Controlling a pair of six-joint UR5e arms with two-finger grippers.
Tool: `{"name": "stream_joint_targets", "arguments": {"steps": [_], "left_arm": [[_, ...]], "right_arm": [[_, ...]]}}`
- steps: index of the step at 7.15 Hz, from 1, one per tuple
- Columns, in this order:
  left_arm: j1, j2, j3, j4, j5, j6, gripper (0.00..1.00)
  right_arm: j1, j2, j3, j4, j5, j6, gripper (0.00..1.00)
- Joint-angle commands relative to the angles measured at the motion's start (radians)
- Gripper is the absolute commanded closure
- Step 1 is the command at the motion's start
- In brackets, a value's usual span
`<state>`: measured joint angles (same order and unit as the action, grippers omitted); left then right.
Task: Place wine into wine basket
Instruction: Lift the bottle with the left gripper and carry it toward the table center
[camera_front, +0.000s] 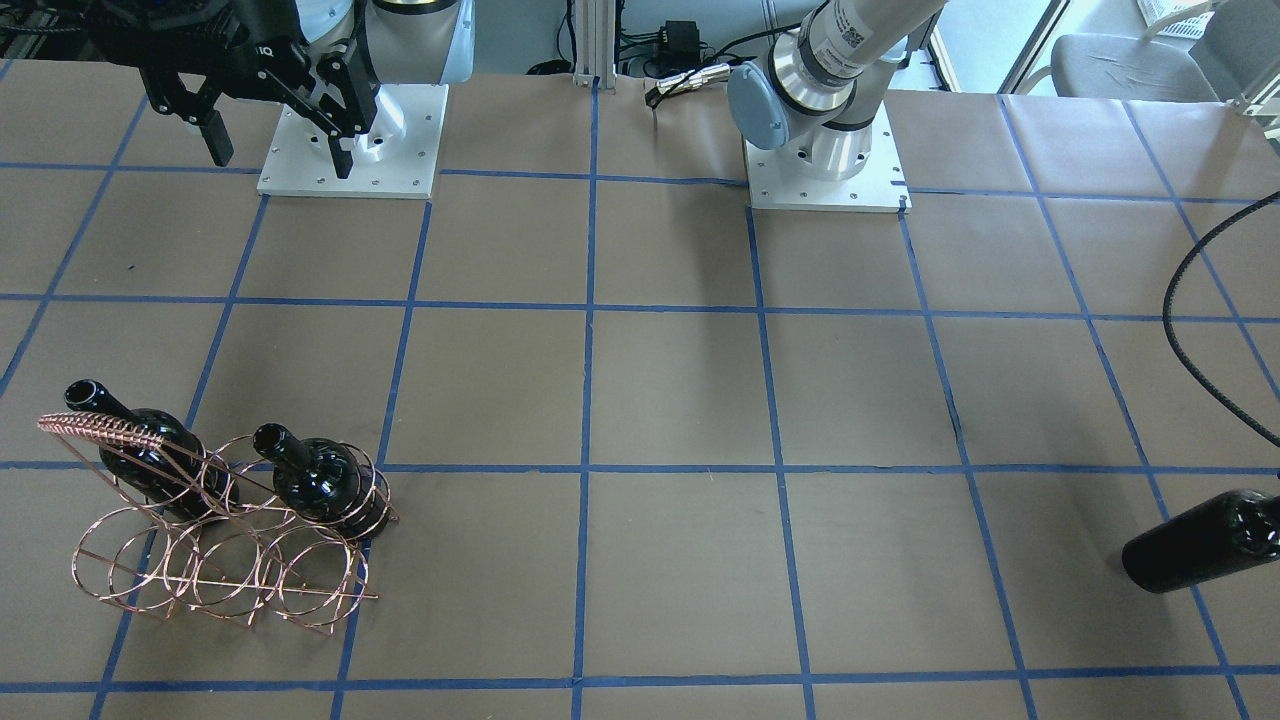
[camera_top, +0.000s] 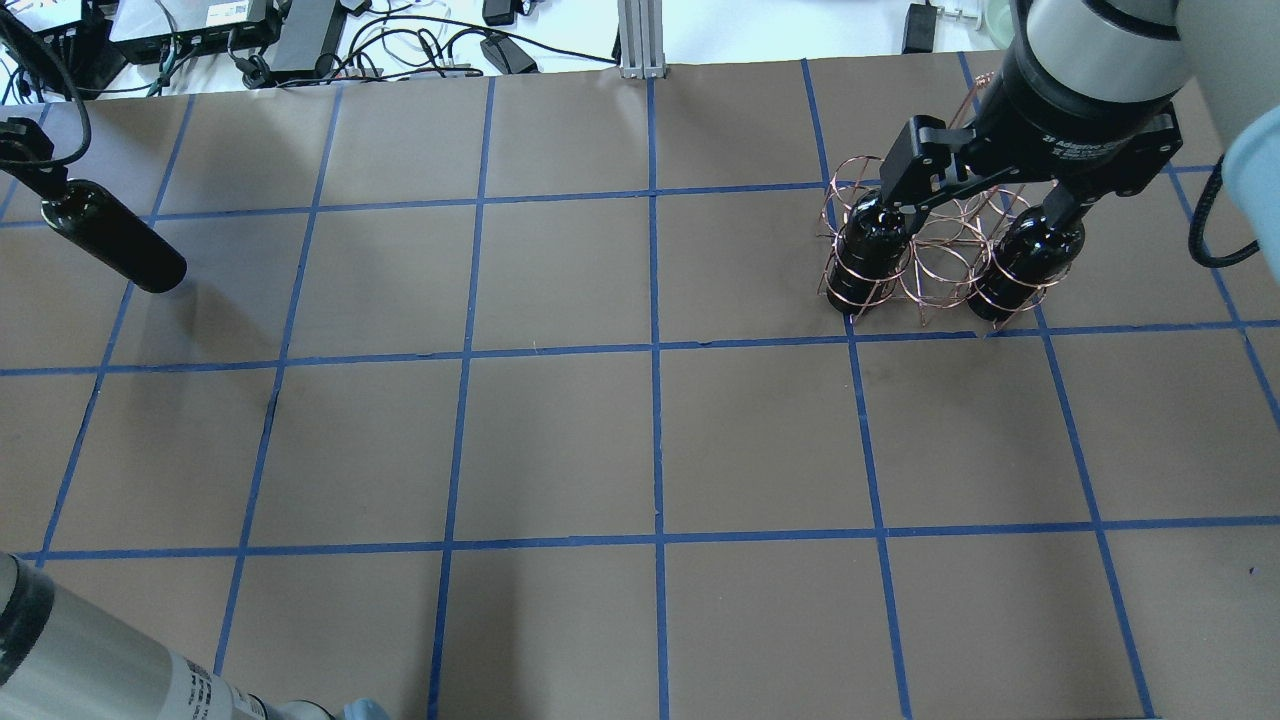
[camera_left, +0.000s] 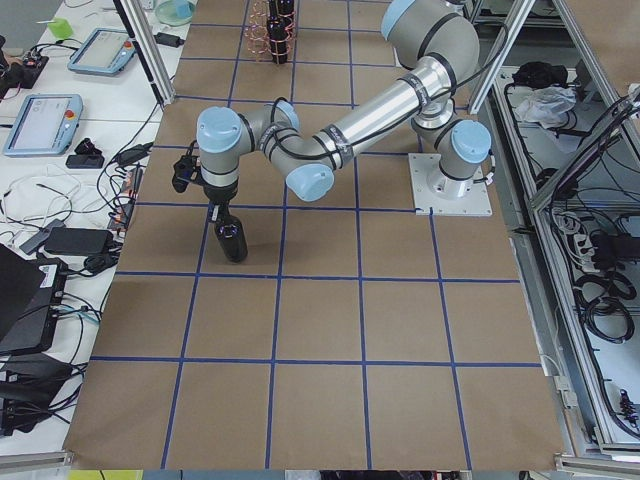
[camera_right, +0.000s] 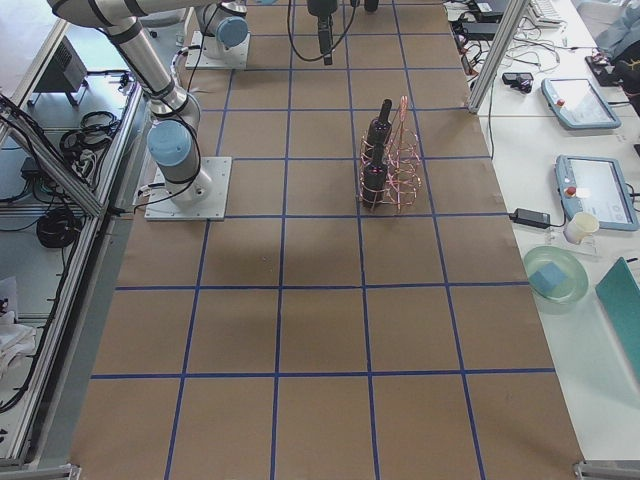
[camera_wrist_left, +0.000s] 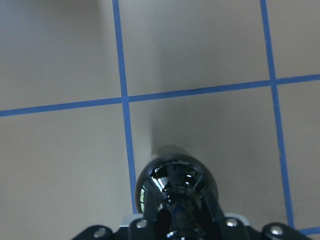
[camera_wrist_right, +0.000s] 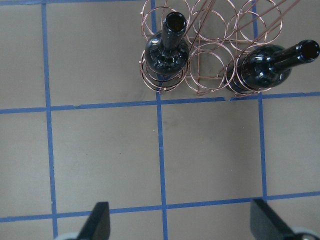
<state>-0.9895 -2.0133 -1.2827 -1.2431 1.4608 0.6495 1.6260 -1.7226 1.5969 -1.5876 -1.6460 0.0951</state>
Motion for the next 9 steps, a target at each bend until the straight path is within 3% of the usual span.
{"name": "stream_joint_targets", "arguments": {"steps": [1,4,9], "left_arm": [[-0.102,0.066,-0.013,-0.05,0.004,-0.161,1.0],[-0.333,0.168,-0.144,-0.052,0.004,-0.535,1.0],[-0.55,0.33,-0.403,0.054,0.006,-0.737,1.0]], "right_arm": [[0.0,0.0,0.0,0.0,0.0,0.0,0.0],[0.0,0.0,0.0,0.0,-0.002,0.0,0.0],[0.0,0.0,0.0,0.011,-0.002,0.0,0.0]]}}
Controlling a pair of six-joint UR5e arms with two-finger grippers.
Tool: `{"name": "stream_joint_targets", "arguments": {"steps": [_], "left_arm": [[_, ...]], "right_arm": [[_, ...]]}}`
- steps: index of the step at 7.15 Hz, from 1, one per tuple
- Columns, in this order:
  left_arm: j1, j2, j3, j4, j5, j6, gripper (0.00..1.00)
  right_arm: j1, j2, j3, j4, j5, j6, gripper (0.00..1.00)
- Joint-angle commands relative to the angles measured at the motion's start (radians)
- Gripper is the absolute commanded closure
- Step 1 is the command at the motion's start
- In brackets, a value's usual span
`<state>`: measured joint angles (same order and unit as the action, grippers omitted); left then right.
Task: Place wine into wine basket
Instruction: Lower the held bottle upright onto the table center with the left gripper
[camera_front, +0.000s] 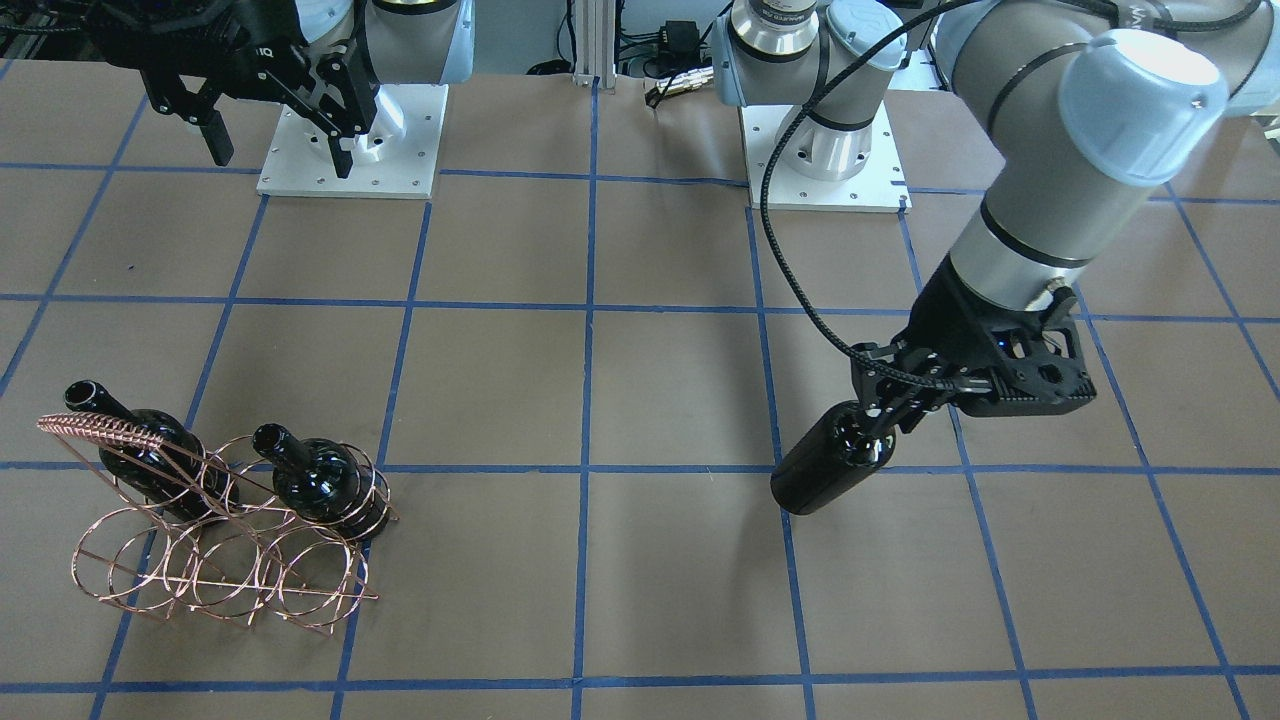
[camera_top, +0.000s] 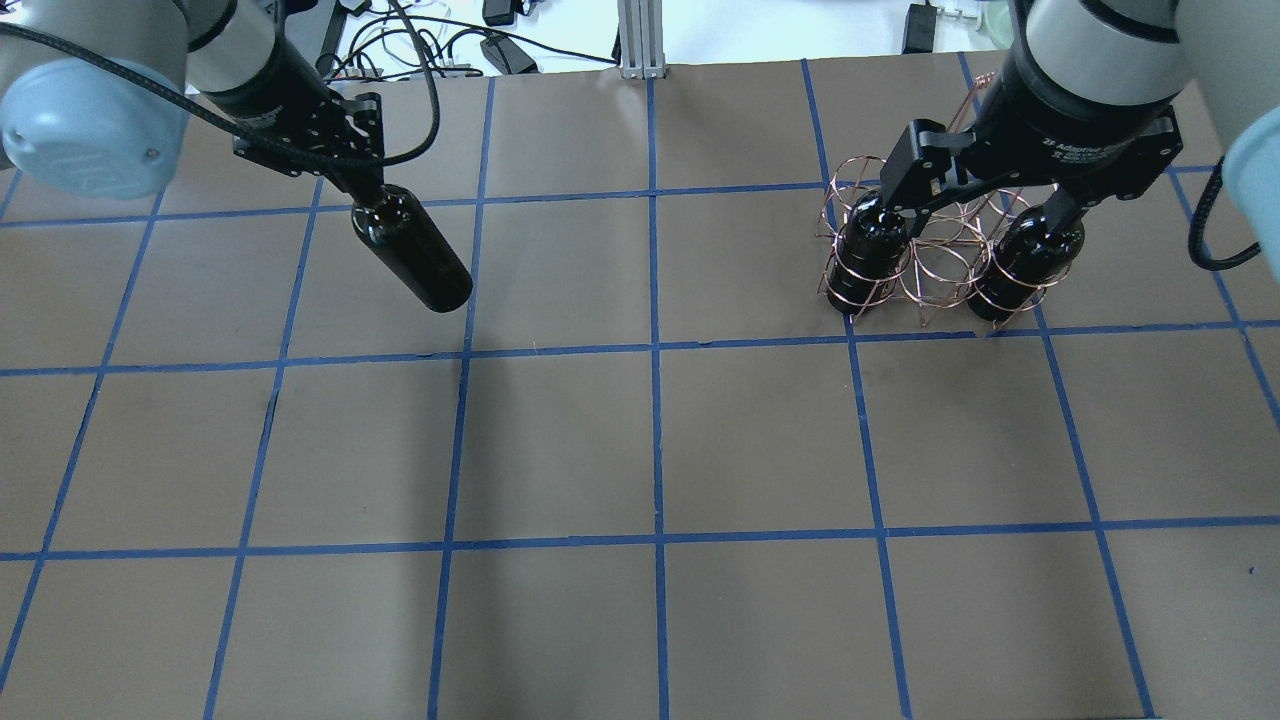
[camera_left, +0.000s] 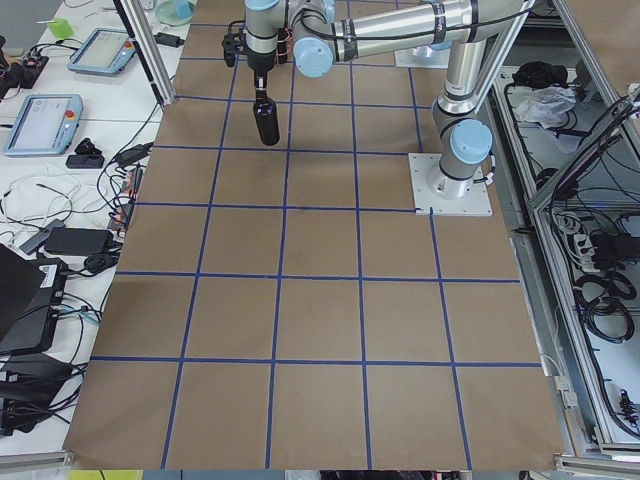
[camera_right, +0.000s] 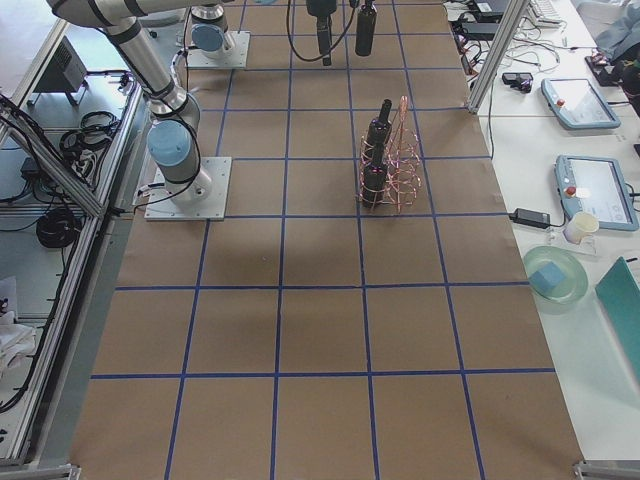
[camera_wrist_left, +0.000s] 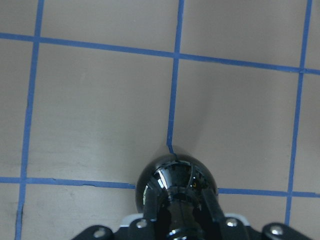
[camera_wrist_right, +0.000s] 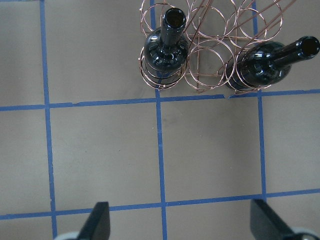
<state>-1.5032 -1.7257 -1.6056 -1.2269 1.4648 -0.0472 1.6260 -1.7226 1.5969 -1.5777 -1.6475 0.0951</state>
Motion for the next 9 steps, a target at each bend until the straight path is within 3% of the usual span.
{"name": "stream_joint_targets", "arguments": {"steps": [1,2,6,9], "left_arm": [[-0.061,0.079,-0.127,0.043,0.047,-0.072,1.0],[-0.098,0.102,-0.161,0.041,0.112,-0.1,1.0],[-0.126,0.141,-0.249,0.038,0.114,-0.138,1.0],[-0.126,0.14,-0.255,0.037,0.115,-0.141,1.0]], "right_arm": [[0.0,0.0,0.0,0.001,0.0,0.0,0.0],[0.0,0.0,0.0,0.001,0.0,-0.002,0.0],[0.0,-0.002,0.0,0.001,0.0,0.0,0.0],[0.0,-0.002,0.0,0.001,0.0,0.0,0.0]]}}
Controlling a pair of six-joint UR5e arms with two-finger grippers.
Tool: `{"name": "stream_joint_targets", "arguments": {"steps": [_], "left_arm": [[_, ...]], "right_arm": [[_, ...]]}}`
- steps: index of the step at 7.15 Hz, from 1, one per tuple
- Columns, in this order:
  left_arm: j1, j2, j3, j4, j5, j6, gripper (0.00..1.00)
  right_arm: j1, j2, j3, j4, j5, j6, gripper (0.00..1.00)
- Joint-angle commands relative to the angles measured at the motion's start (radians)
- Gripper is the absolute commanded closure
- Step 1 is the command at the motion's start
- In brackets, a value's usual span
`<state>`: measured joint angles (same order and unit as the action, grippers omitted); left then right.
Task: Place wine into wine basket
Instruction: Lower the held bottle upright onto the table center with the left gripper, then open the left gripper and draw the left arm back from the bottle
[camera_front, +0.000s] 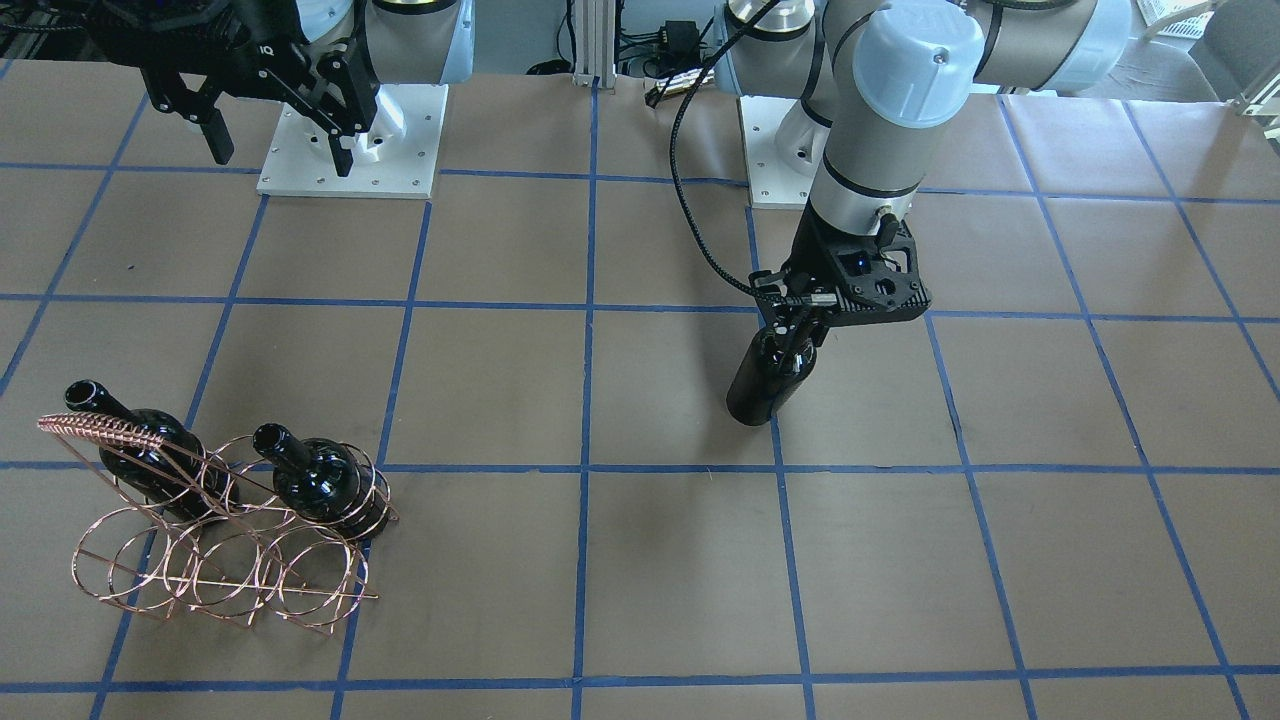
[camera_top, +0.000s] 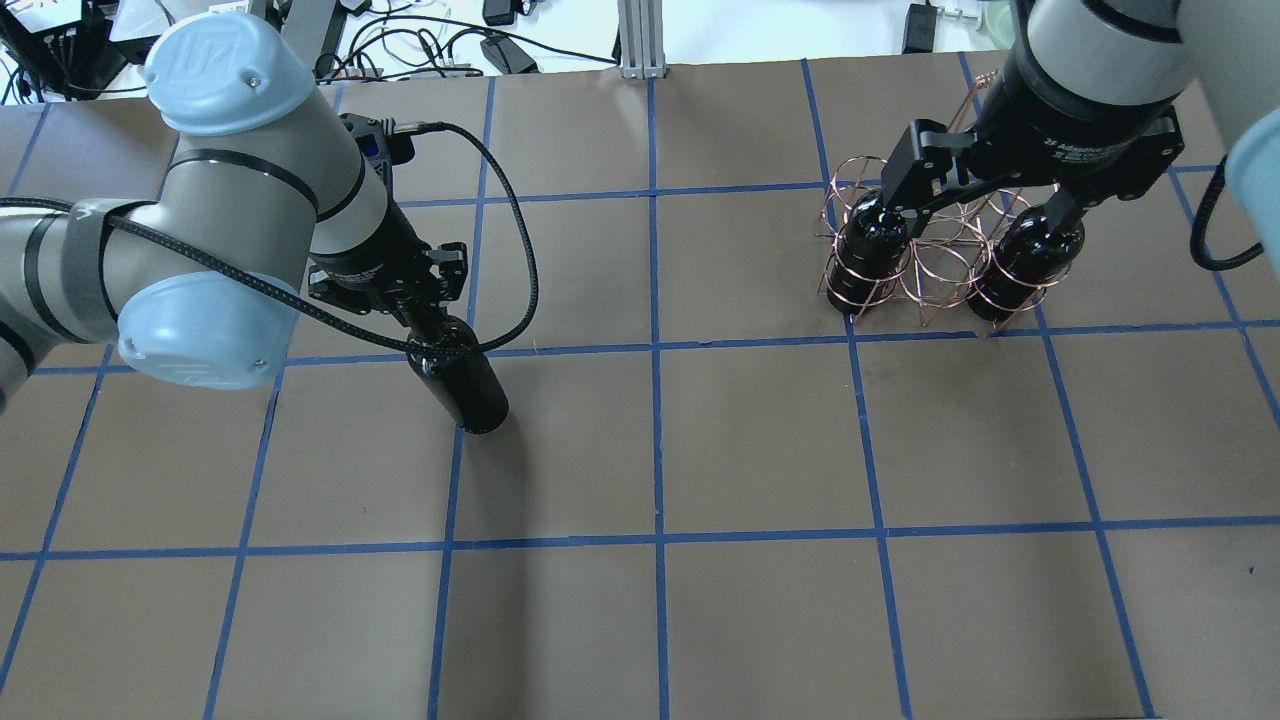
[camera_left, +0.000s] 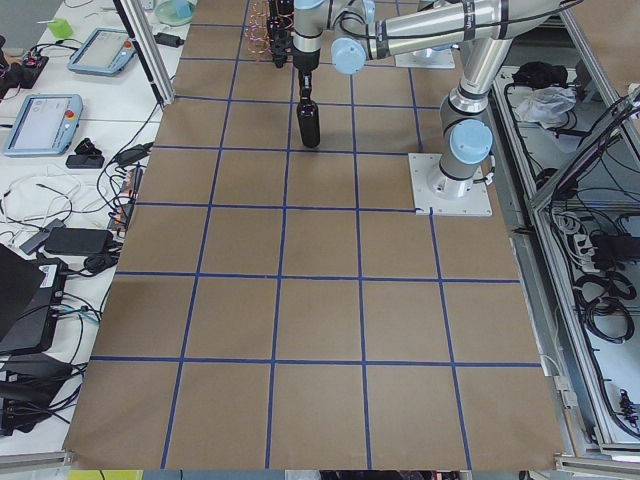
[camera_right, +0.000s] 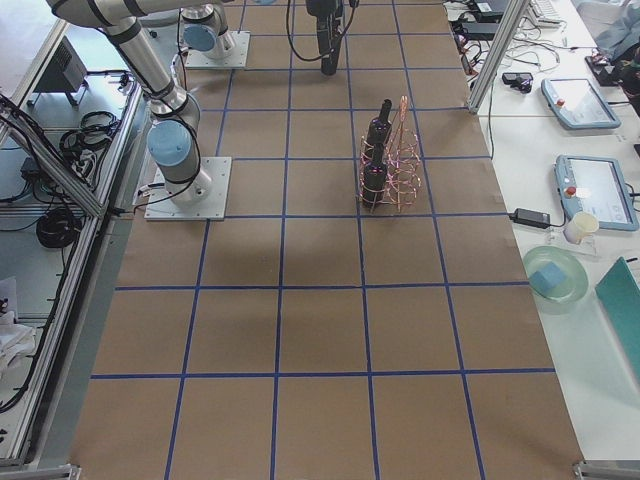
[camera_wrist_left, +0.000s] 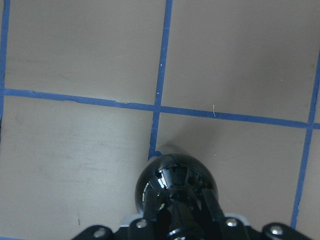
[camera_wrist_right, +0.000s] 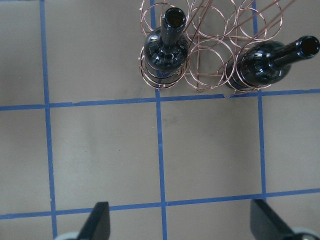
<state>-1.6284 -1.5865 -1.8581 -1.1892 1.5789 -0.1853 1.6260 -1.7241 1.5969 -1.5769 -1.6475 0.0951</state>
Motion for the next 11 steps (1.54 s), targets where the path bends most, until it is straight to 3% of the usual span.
{"name": "stream_joint_targets", "arguments": {"steps": [1,5,6,7,9,11], "left_arm": [[-0.001,-0.001,-0.003,-0.007,0.001,-0.005,1.0],[-0.005,-0.003,-0.012,-0.01,-0.003,-0.034,1.0],[-0.005,-0.003,-0.012,-0.01,0.0,-0.028,0.84],[-0.005,-0.003,-0.012,-0.039,0.0,-0.029,0.04],[-0.004,0.003,0.023,-0.115,0.003,-0.016,0.0],[0.033,0.0,0.239,-0.206,0.001,-0.013,0.0]], "right_arm": [[0.0,0.0,0.0,0.0,0.0,0.0,0.0],[0.002,0.0,0.0,0.0,0.0,0.0,0.0],[0.002,0.0,0.0,0.0,-0.002,-0.002,0.0],[0.003,0.0,0.0,-0.002,-0.003,-0.003,0.0],[0.009,-0.008,-0.008,-0.012,-0.005,-0.012,0.0],[0.011,0.023,-0.014,-0.023,-0.003,-0.043,0.0]]}}
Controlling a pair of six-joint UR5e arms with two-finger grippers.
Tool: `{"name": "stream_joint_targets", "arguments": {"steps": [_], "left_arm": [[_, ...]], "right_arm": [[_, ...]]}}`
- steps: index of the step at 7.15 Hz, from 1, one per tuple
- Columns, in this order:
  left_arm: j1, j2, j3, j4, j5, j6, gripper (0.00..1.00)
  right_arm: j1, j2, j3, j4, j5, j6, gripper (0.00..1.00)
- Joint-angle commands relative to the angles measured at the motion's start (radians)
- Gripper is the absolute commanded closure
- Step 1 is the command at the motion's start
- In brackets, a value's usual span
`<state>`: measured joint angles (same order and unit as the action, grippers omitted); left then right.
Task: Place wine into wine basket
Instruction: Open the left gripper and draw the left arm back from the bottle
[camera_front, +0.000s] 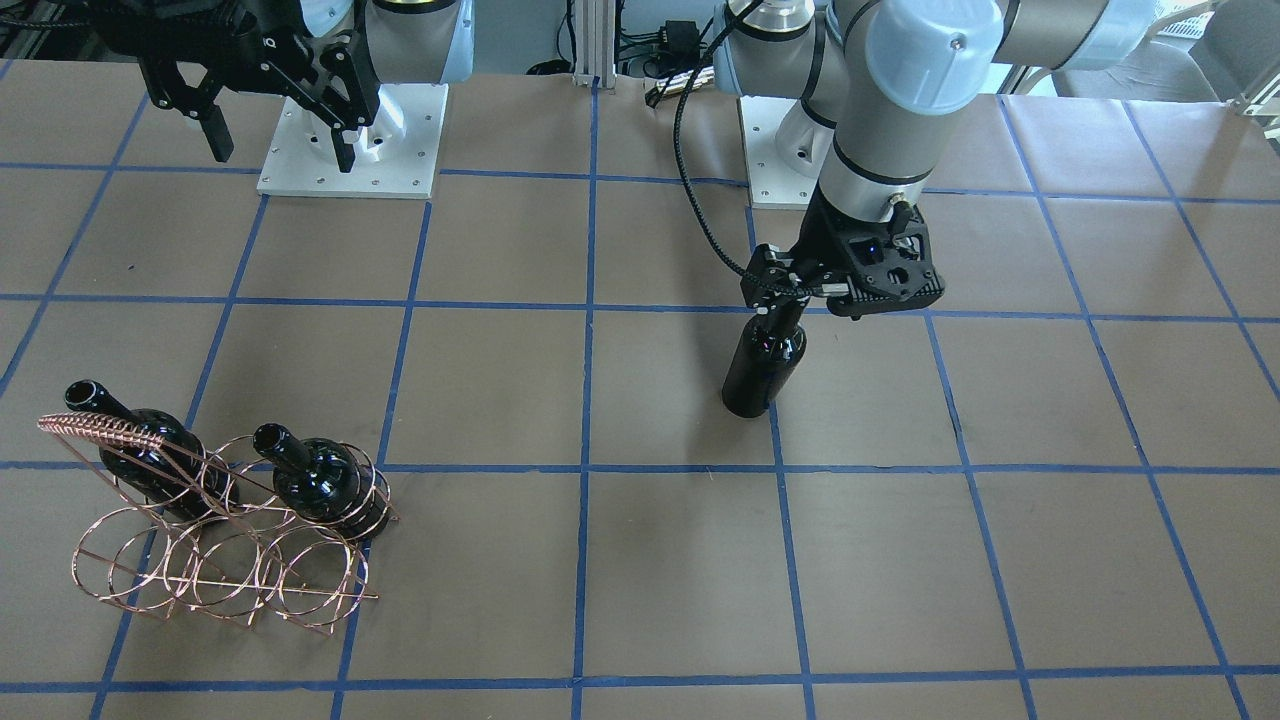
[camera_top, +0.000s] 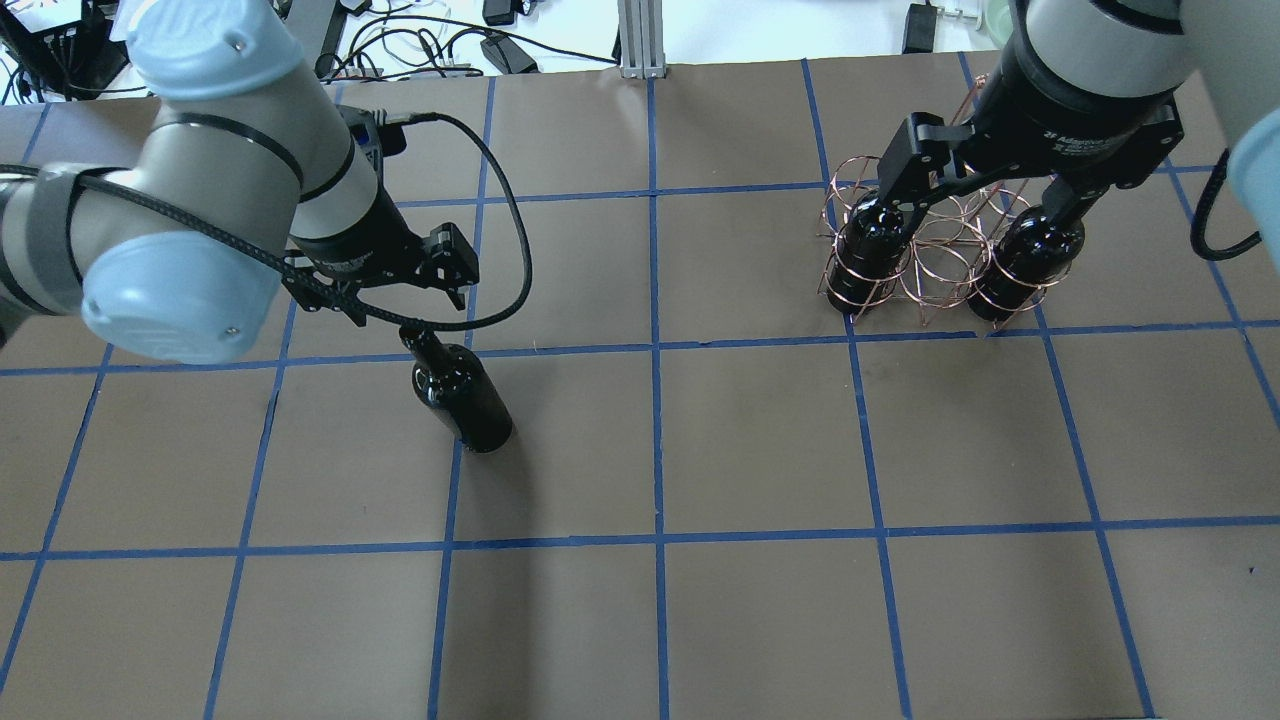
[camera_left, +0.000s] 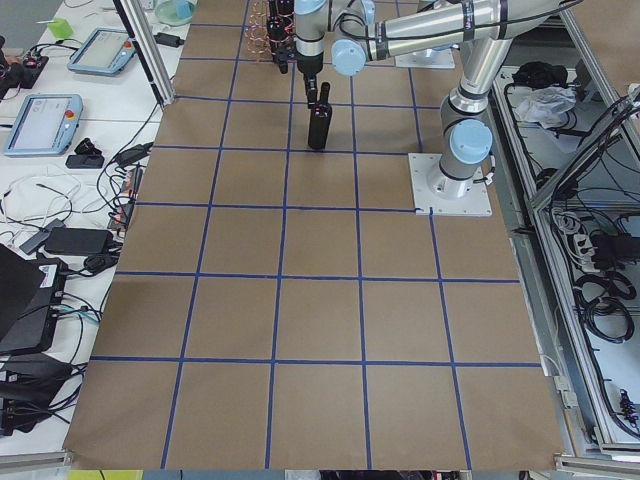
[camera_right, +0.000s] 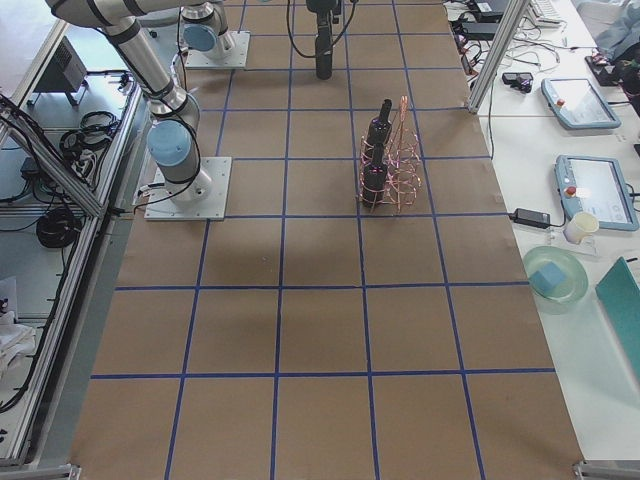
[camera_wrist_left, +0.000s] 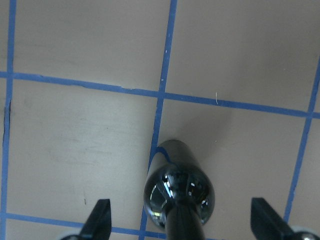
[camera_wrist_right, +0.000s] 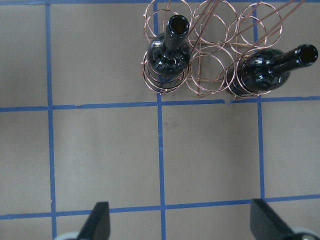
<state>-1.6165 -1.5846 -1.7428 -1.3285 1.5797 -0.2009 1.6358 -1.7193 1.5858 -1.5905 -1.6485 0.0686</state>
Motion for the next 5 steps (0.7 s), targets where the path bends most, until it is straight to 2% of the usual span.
{"name": "stream_joint_targets", "arguments": {"steps": [1,2,3,4,5], "left_arm": [[0.073,-0.015,0.229,-0.145,0.006,0.077,0.0],[0.152,-0.017,0.265,-0.156,0.006,0.184,0.0],[0.215,-0.031,0.266,-0.146,0.003,0.31,0.0],[0.263,-0.025,0.273,-0.153,0.014,0.348,0.0],[0.32,-0.006,0.272,-0.175,0.037,0.36,0.0]], "right_arm": [[0.001,0.033,-0.003,-0.022,-0.005,-0.047,0.0],[0.001,0.033,0.002,-0.047,-0.005,-0.114,0.0],[0.003,0.038,0.006,-0.04,-0.005,-0.086,0.0],[0.01,0.049,-0.006,-0.02,0.005,0.045,0.0],[0.059,0.088,-0.038,-0.023,0.01,0.071,0.0]]}}
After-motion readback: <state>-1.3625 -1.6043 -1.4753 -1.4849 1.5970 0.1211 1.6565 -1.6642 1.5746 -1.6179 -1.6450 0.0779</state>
